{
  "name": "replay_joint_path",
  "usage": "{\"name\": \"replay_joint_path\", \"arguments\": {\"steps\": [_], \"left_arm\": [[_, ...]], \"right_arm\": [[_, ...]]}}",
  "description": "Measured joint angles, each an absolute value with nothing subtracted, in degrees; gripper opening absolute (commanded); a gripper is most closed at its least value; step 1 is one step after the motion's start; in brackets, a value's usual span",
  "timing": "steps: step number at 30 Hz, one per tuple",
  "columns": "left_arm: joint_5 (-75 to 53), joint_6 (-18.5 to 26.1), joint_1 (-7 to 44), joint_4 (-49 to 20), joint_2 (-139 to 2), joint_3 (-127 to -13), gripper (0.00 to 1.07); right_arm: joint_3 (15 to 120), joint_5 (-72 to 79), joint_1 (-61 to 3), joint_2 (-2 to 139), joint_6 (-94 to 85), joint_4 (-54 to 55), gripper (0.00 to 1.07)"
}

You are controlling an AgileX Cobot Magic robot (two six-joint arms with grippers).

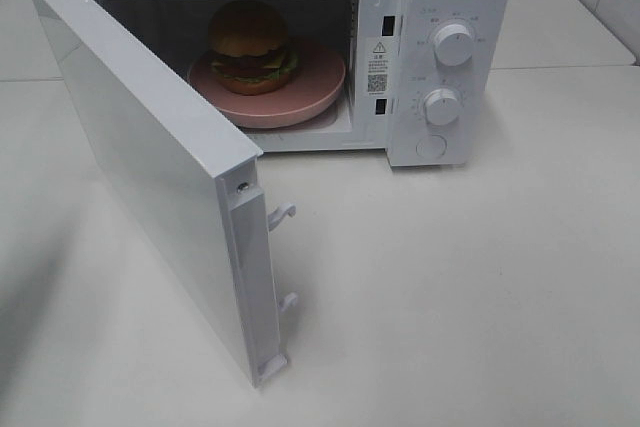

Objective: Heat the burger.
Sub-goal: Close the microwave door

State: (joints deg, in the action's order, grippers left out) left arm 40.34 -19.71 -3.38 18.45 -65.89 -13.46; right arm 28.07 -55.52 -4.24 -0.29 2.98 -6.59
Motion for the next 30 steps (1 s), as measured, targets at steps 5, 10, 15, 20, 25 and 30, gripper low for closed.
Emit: {"name": "replay_joint_path", "arguments": {"steps": [5,10,15,20,25,30], "left_arm": [[44.7,-20.5,-3.4,20.1,-71.8,-14.9,0.00],[45.5,-21.5,-3.0,20.7,-76.6,-16.8,0.00],[46.3,-20.1,2.2,20.3,-80.7,-18.6,0.00],[47.2,-19.4,5.9,17.1,-84.0,-19.8,0.00],[47.3,-19.1,8.9,16.6,-87.0,-21.8,0.00],[47.3,-19.0,10.5,15.8,-88.5,-23.1,0.00]], "right_arm": [[28.1,-55.5,-4.2,-0.3,3.0,-6.6,0.76],[28.1,-55.5,-4.2,-0.3,3.0,-6.6,0.76],[28.1,-55.5,-4.2,-0.3,3.0,-6.6,0.76],[28.1,-55.5,-4.2,-0.3,3.0,-6.6,0.76],[28.1,-55.5,-4.2,-0.3,3.0,-6.6,0.76],[28.1,-55.5,-4.2,-0.3,3.0,-6.6,0.76]]}}
